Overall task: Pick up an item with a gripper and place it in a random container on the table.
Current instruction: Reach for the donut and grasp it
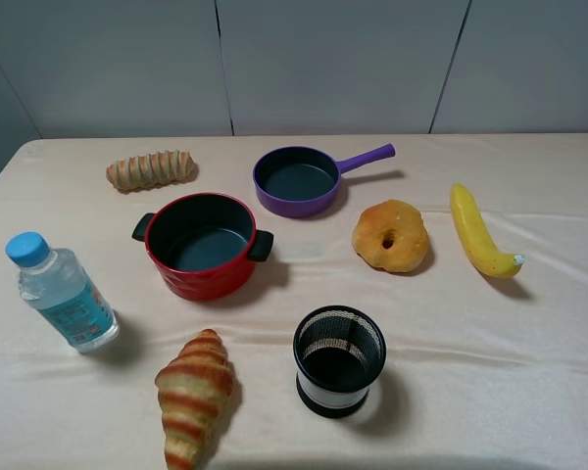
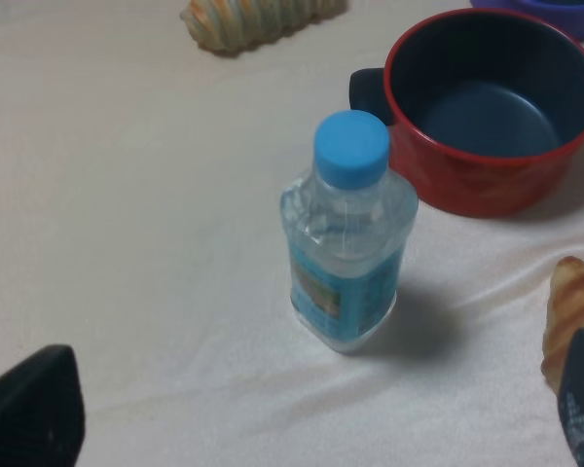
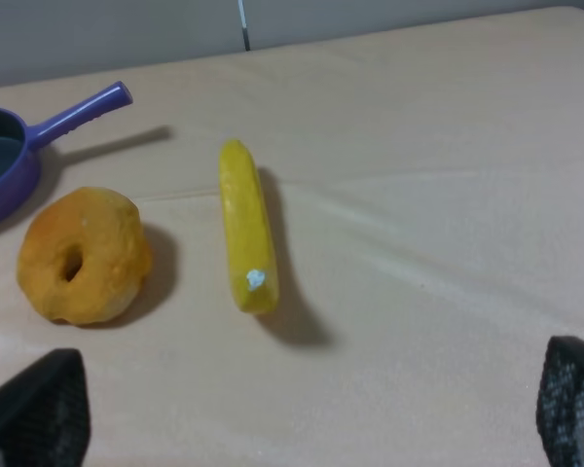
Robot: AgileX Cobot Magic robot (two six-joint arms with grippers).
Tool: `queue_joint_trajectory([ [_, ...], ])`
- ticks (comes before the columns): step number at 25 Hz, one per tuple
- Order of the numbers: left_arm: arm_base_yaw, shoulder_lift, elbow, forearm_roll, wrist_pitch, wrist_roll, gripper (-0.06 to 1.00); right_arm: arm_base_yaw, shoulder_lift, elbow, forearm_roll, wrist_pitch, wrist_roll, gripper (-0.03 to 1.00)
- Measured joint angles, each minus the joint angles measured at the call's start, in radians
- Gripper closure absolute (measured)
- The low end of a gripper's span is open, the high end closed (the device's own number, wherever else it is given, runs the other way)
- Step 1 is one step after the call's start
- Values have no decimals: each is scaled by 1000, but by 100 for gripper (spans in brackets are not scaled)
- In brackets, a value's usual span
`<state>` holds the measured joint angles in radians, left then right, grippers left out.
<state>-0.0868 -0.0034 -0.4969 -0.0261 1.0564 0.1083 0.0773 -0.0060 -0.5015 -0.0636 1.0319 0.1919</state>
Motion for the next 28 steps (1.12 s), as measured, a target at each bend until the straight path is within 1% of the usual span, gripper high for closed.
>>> queue_joint_trajectory([
  [19,0,0,0,0,0,0,-4,0,-1,-9,2,0,0,27],
  [24,0,0,0,0,0,0,-4,0,85,-31,33,-3,0,27],
  [28,0,0,0,0,0,0,-4,0,187,-31,75,-35,-26,27],
])
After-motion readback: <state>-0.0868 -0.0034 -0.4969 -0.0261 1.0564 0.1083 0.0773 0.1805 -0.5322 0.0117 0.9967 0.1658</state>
